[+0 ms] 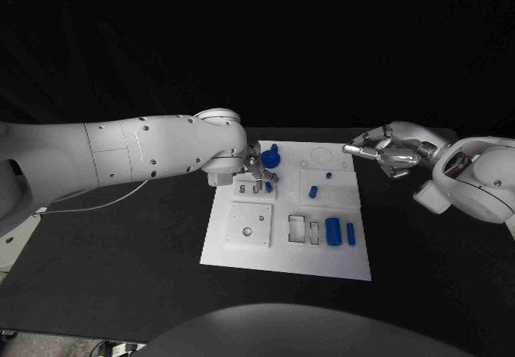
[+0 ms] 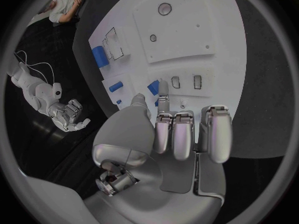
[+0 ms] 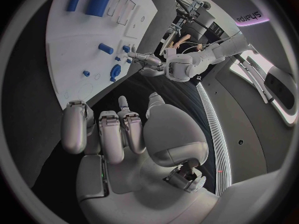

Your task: Assemble the parts on the task board

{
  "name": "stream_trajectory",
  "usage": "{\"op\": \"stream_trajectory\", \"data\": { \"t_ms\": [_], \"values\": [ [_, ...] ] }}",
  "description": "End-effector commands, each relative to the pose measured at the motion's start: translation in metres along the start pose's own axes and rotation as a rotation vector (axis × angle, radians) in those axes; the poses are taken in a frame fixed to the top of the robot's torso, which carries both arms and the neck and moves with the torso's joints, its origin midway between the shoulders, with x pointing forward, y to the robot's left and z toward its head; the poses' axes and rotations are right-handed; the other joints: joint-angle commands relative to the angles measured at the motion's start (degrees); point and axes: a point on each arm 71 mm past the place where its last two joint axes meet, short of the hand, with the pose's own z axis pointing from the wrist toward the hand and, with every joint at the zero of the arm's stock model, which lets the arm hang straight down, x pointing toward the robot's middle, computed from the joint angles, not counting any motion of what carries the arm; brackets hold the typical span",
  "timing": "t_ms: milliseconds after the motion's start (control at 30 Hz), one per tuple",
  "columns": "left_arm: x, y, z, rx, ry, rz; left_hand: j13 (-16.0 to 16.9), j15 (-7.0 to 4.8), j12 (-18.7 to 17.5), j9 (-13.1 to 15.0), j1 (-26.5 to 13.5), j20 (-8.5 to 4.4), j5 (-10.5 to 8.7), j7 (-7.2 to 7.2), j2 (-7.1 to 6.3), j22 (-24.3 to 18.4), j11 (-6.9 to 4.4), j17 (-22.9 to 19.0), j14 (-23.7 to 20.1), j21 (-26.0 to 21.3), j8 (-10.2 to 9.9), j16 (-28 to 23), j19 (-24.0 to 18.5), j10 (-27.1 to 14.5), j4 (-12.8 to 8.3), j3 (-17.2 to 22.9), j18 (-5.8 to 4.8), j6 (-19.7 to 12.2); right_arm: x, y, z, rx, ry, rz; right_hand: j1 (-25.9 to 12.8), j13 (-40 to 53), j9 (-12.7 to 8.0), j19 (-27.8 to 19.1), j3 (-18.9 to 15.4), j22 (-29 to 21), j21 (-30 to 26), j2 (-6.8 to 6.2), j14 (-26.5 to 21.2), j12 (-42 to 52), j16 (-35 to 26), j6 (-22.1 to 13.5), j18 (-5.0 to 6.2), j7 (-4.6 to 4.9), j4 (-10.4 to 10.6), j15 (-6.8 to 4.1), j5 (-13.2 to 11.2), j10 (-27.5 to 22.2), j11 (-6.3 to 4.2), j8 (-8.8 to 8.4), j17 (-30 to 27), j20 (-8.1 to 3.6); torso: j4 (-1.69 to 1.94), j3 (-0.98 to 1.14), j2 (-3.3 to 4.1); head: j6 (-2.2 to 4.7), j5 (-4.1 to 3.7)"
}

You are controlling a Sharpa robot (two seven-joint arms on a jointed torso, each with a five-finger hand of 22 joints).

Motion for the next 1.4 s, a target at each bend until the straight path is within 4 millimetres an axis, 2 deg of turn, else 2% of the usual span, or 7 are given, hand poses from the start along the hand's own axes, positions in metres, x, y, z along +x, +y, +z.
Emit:
{"op": "stream_trajectory", "data": {
  "t_ms": [33, 600, 867, 1067, 1400],
  "values": [
    [0.001, 0.009, 0.001, -0.149, 0.003, -0.022, 15.1, -0.27, 0.1, 0.1, 0.2, -0.38, -0.22, 0.11, 0.46, 6.6, -0.26, 15.1, 6.1, -0.4, -0.2, 0.1, 0.7, 6.1, 0.0, -0.3, -0.70, -0.4, 0.002, -0.001, 0.000, 0.008, 0.026, 0.001, 0.5, 15.1, -0.1, -0.4, -0.3, 10.5, -0.3, -0.01, 6.1, 0.2, 0.2, 0.1, 0.46, 0.12, 0.0, 0.42, 0.4, 6.2, 0.40, -0.18, 15.1, 0.13, -0.03, 0.00, 0.00, 0.00, -0.09],
    [0.005, 0.007, 0.009, -0.148, 0.009, -0.044, 15.1, -0.18, 0.1, 1.2, 1.2, -0.28, 0.44, 0.16, 0.56, 6.3, -0.18, 15.1, 6.1, -0.7, -0.6, 0.1, 0.5, 6.1, -0.2, -0.1, -0.62, -0.8, 0.002, -0.002, -0.001, 0.010, 0.030, 0.007, 0.6, 15.1, -0.1, -0.9, -0.3, 10.3, -0.8, 0.11, 6.1, 0.2, 0.2, 0.1, 0.61, 0.17, 0.0, 0.43, 0.6, 6.2, 0.43, -0.15, 15.1, 0.14, -0.04, 0.02, -0.04, 0.00, -0.28],
    [0.006, 0.007, 0.011, -0.149, 0.013, -0.061, 15.1, -0.25, 0.1, 2.8, 4.2, -0.30, 2.48, 0.07, 0.31, 6.1, -0.26, 15.1, 6.1, -0.9, -1.1, 0.1, 0.4, 6.1, -0.8, 0.9, -0.57, -1.1, 0.002, -0.002, -0.001, 0.009, 0.030, 0.008, 0.7, 15.1, -0.1, -1.1, -0.3, 10.2, -0.9, 0.14, 6.1, 0.2, 0.2, 0.2, 0.65, 0.18, 0.0, 0.44, 0.7, 6.2, 0.44, -0.13, 15.1, 0.14, 0.01, 0.04, -0.10, 0.00, -0.70],
    [0.005, 0.009, 0.012, -0.152, 0.012, -0.067, 15.1, -0.50, 0.1, 4.0, 7.4, -0.50, 2.41, -0.17, 0.15, 6.1, -0.52, 15.1, 6.1, -1.0, -1.4, 0.1, 0.4, 6.1, -1.8, 2.7, -0.54, -1.2, 0.003, -0.003, -0.001, 0.009, 0.032, 0.009, 0.7, 15.1, -0.1, -1.3, -0.3, 10.1, -1.1, 0.17, 6.1, 0.2, 0.2, 0.2, 0.70, 0.19, 0.0, 0.44, 0.7, 6.2, 0.45, -0.11, 15.1, 0.15, 0.02, 0.04, -0.13, 0.00, -0.76],
    [0.006, 0.008, 0.013, -0.142, 0.010, -0.073, 15.1, -0.80, 0.1, 5.4, 10.3, -0.81, 2.65, -0.46, -0.80, 6.1, -0.82, 15.1, 6.1, -1.1, -1.8, 0.1, 0.5, 6.1, -2.7, 4.6, -0.54, -1.2, 0.004, -0.004, 0.000, 0.012, 0.035, 0.010, 0.8, 15.1, -0.1, -1.7, -0.4, 10.0, -1.4, 0.26, 6.1, 0.2, 0.2, 0.3, 0.80, 0.23, -0.1, 0.46, 0.7, 6.2, 0.48, -0.05, 15.1, 0.17, -0.02, 0.04, -0.15, 0.00, -0.70]
  ]
}}
